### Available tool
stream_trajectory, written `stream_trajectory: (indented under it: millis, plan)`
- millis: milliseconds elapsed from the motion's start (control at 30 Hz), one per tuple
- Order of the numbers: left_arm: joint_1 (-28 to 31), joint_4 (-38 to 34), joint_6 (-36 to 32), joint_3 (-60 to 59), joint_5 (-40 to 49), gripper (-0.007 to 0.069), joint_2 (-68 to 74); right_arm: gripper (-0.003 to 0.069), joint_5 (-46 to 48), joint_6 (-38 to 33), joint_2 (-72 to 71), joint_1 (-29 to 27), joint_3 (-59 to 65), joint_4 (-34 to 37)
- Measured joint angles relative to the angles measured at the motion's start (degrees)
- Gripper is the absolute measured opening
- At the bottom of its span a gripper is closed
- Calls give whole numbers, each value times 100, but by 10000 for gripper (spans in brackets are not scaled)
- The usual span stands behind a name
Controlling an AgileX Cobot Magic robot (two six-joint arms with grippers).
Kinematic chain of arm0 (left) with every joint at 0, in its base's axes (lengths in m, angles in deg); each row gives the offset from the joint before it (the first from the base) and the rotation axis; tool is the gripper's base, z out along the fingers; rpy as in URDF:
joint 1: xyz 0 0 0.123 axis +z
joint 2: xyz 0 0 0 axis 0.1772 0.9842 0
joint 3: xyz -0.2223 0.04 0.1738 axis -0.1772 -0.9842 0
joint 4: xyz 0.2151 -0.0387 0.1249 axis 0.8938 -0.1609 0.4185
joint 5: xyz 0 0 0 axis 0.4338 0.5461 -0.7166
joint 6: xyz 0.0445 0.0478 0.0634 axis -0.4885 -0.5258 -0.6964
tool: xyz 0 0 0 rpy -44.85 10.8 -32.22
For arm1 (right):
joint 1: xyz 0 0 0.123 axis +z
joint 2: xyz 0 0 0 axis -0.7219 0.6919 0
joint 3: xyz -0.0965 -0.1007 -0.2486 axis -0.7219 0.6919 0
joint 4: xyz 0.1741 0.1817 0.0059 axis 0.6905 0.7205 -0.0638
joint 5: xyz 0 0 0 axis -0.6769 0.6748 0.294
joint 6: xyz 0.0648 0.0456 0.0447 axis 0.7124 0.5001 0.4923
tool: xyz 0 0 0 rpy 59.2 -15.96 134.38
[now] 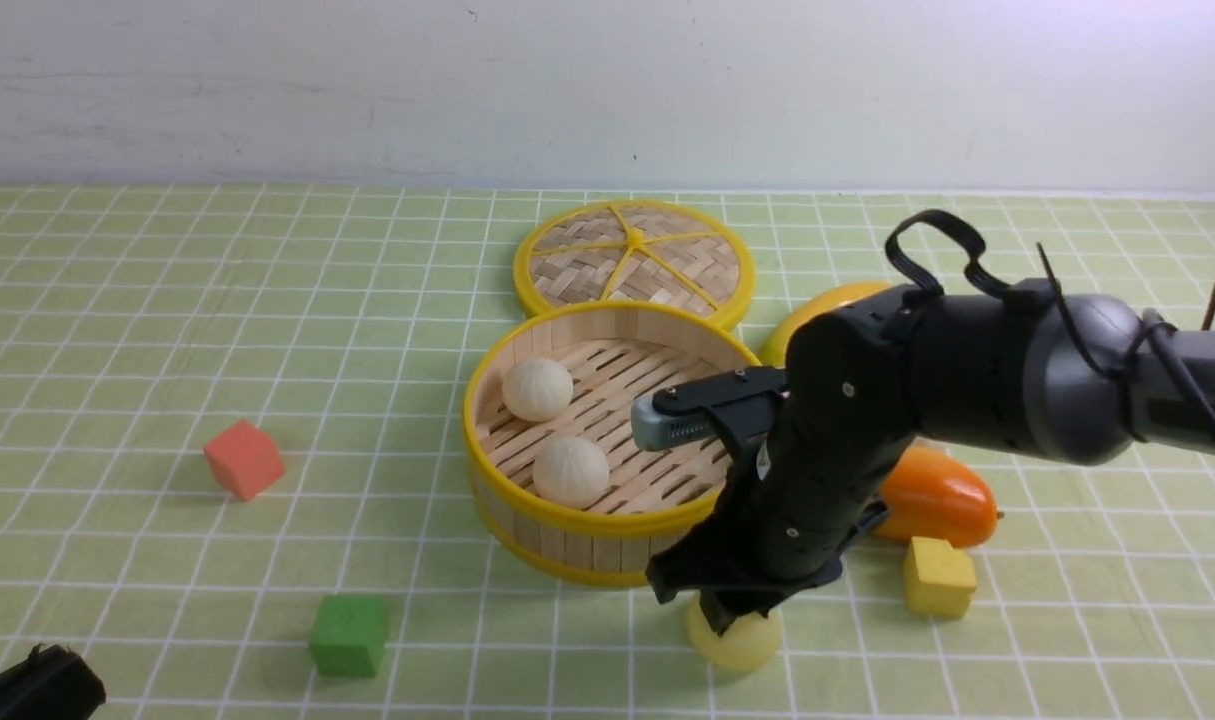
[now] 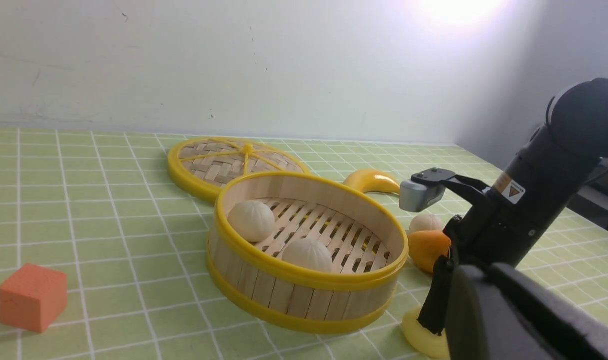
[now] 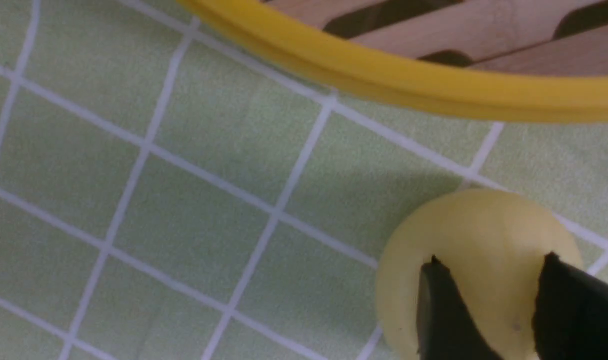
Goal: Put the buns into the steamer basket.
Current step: Use the right arm to grab a steamed stuffed bun, then use the right arm to put the steamed stuffed bun into the steamer
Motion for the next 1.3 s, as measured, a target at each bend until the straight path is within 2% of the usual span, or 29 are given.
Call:
stream_trajectory:
  millis: [233, 367, 467, 667, 867, 933, 1067, 1200, 1233, 1300]
  plan:
    - [0, 0, 0, 0, 0, -13, 0, 13, 308, -162, -110, 0, -18, 0]
    - [0, 0, 0, 0, 0, -13, 0, 3, 838, -219, -627, 0, -34, 106]
    - [0, 0, 0, 0, 0, -13, 0, 4, 888, -293, -1006, 0, -192, 205]
    - [0, 0, 0, 0, 0, -10, 0, 11, -227, -394, -827, -102, -993, 164]
    - [0, 0, 0, 0, 0, -6, 0, 20, -557, -389, 220, -377, -1475, 125]
    - [0, 0, 0, 0, 0, -3, 0, 29, -540, -338, 513, -443, -1571, 125]
    - [0, 0, 0, 0, 0, -1, 0, 100, -536, -194, 811, -462, -1671, 130]
    - [0, 0, 0, 0, 1, 0, 0, 273, -479, -179, 780, -462, -1705, 130]
    - [0, 0, 0, 0, 1, 0, 0, 283, -466, -179, 773, -462, -1705, 130]
    - [0, 0, 0, 0, 1, 0, 0, 405, -207, -174, 595, -462, -1718, 124]
